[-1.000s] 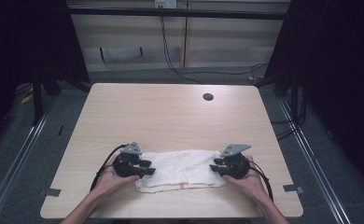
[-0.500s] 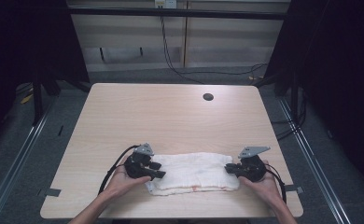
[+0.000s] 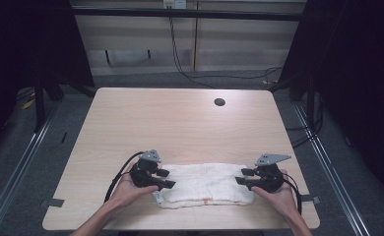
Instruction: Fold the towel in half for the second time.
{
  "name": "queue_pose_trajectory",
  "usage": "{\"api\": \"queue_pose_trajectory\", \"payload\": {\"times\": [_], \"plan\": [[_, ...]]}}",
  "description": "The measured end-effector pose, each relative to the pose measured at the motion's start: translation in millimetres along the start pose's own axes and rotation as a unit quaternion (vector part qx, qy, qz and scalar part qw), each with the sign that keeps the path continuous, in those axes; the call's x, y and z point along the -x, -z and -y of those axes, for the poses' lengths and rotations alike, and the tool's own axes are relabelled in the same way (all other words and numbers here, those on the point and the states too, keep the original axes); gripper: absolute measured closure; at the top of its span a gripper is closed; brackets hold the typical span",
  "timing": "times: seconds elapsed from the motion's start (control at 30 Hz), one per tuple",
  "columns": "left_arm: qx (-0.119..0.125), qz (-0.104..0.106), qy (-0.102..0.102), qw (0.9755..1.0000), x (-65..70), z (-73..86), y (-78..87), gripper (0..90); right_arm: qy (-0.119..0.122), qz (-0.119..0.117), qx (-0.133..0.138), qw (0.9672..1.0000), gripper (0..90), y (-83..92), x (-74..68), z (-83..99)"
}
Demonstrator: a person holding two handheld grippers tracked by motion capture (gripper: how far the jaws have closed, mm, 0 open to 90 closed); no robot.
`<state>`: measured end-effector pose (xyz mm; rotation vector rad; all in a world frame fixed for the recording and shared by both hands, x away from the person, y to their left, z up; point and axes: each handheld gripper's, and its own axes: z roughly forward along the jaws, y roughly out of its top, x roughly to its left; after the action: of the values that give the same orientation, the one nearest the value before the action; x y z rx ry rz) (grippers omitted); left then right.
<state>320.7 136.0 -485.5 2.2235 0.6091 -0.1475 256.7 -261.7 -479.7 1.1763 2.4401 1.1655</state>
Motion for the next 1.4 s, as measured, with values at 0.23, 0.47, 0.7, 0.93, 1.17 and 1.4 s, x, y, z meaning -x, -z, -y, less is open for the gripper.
{"api": "queue_pose_trajectory", "payload": {"times": [0.23, 0.47, 0.7, 0.93, 1.17, 1.4], "plan": [[0.029, -0.011, 0.019, 0.9993, -11.5, 2.7, 17.4, 43.6, 0.0, -0.02, 0.019, 0.9996, 48.6, -8.2, -12.4, -15.5], [0.052, -0.036, 0.01, 0.998, -15.0, -4.8, 31.3, 48.5, 0.01, -0.042, 0.018, 0.9989, 44.9, -15.0, -27.1, -21.1], [0.045, -0.042, 0.003, 0.9981, -22.8, -17.1, 26.4, 53.0, 0.019, -0.069, 0.029, 0.997, 46.3, -19.4, -46.0, -34.9], [0.059, -0.046, -0.005, 0.9972, -25.9, -31.6, 33.0, 55.5, 0.031, -0.101, 0.026, 0.9941, 47.1, -28.8, -65.5, -48.2], [0.077, -0.045, -0.006, 0.996, -28.9, -42.8, 39.8, 55.5, 0.063, -0.126, 0.011, 0.9899, 49.5, -50.1, -87.6, -67.9], [0.071, -0.068, -0.001, 0.9952, -40.5, -35.1, 32.7, 54.1, 0.085, -0.167, -0.009, 0.9824, 52.2, -76.9, -122.4, -84.3]]}}
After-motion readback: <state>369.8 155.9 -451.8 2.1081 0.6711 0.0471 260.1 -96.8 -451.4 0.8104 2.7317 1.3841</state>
